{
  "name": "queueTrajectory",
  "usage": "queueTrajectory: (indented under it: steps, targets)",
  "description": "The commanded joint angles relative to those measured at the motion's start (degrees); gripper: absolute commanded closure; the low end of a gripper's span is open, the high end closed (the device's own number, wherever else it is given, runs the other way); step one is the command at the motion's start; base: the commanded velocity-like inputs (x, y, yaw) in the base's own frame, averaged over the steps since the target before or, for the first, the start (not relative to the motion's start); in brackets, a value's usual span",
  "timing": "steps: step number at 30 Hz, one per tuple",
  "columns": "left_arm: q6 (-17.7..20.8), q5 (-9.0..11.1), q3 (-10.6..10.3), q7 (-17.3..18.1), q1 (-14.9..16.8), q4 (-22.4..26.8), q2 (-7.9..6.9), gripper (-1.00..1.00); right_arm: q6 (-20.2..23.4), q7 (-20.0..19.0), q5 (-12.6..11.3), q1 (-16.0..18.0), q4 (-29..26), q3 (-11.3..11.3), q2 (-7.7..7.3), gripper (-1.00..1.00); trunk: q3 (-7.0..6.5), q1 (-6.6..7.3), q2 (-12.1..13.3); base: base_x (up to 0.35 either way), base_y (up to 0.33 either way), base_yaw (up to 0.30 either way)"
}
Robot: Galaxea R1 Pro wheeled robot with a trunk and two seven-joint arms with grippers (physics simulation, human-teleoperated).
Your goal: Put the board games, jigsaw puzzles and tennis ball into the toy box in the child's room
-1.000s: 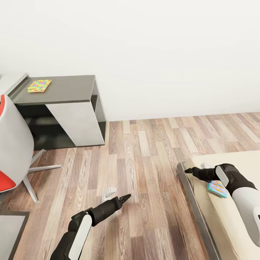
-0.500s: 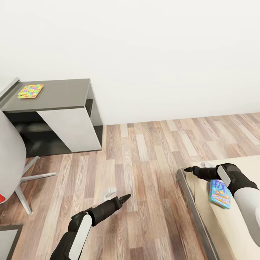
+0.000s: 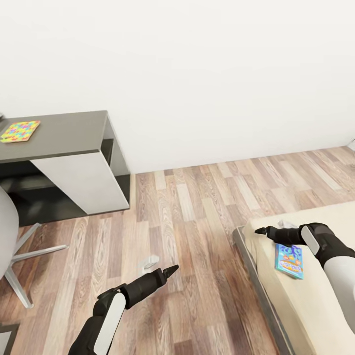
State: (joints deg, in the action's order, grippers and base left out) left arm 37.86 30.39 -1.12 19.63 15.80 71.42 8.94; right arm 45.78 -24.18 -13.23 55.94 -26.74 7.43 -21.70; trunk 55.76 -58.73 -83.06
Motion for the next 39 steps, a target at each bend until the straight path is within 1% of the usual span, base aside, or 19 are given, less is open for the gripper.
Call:
queueTrajectory:
  steps: [1, 8, 26, 36, 39]
  targets:
    - [0.37, 0.24, 0.07, 0.02, 0.02, 0.04, 0.02, -1.0, 0.33, -0.21, 0.15, 0.02, -0.04, 0.28, 0.02, -1.0, 0.04, 0.0, -0.02, 0.013, 0.0, -0.062]
    - [0.37, 0.27, 0.07, 0.01, 0.02, 0.04, 0.02, -1.0, 0.0, -0.33, 0.06, -0.01, 0.0, 0.26, -0.47, -1.0, 0.04, 0.0, -0.02, 0.007, 0.0, -0.033]
    - [0.37, 0.25, 0.07, 0.05, 0.02, 0.04, 0.02, -1.0, -1.75, -0.88, -0.03, -0.93, -0.31, 0.22, -0.7, -1.0, 0.04, 0.0, -0.02, 0.002, 0.0, -0.007]
    - [0.37, 0.24, 0.07, 0.12, 0.02, 0.04, 0.02, -1.0, -2.01, -0.45, 0.01, -1.02, -0.57, 0.31, -0.81, -1.0, 0.04, 0.0, -0.02, 0.0, 0.0, 0.0]
    - [0.37, 0.24, 0.07, 0.15, 0.02, 0.04, 0.02, -1.0, -2.04, -0.17, 0.01, -1.02, -0.56, 0.42, -1.09, -1.0, 0.04, 0.0, -0.02, 0.0, 0.0, 0.0]
